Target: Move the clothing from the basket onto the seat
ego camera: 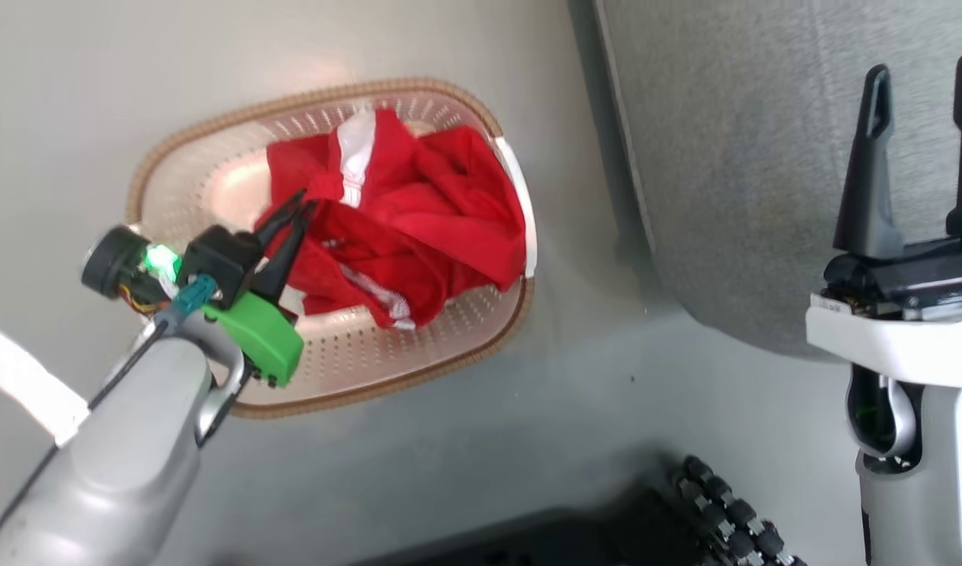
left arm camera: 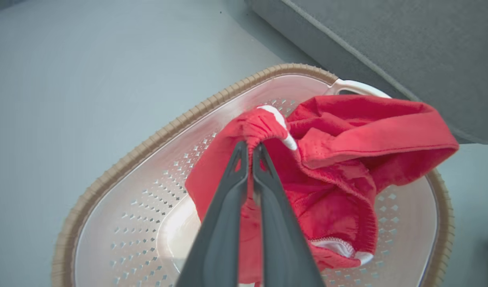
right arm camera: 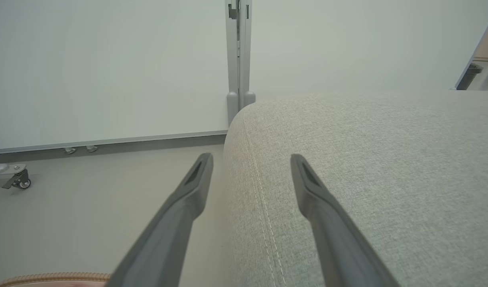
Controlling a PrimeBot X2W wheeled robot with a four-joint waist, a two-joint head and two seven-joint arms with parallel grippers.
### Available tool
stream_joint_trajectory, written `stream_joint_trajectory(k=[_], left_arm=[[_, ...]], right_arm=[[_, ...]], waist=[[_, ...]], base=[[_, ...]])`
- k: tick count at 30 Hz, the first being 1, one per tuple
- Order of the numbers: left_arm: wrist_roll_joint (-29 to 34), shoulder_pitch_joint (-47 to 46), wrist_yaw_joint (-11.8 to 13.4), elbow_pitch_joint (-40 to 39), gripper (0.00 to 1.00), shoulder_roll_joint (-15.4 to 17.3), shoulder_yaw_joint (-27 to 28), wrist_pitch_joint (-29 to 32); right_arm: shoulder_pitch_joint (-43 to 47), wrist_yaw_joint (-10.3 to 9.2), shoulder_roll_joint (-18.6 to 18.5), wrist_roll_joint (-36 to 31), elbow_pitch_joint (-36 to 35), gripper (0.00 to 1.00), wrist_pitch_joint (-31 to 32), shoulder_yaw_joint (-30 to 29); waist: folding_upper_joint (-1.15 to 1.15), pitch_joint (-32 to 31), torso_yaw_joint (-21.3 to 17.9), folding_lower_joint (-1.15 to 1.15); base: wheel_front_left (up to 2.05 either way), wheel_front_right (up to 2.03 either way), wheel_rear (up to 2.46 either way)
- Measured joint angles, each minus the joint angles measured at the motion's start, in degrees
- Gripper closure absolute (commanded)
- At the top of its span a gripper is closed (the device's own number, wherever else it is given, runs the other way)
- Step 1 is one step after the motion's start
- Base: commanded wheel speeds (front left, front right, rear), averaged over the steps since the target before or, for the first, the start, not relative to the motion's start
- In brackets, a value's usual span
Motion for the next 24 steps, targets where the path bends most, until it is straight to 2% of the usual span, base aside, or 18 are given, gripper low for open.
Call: stream_joint_trajectory(k=[8,12,24], left_arm=[[0.7,11.0,-0.1,-7.0,1.0,-3.9,8.1,0.0],[-0.8,16.0,-0.1,-11.5,1.0,-6.1,11.1,0.0],[-0.2,27.0,-0.1,-25.6,1.0,-10.7,21.5,0.0]], right_arm=[[4.1,0.0,0.0,-1.9,3.8,0.0,0.0,0.6],[6.4,0.0,0.0,-3.0,5.8,0.0,0.0,2.3],[13.1,0.0,0.0,-3.6,11.5,0.0,0.0,4.7]], waist=[[0.0,-9.8,1.5,0.0],[0.0,-15.3,2.3,0.0],[0.0,-31.1,4.7,-0.01]], base=[[0.0,0.0,0.0],[0.0,0.0,0.0],[0.0,0.0,0.0]])
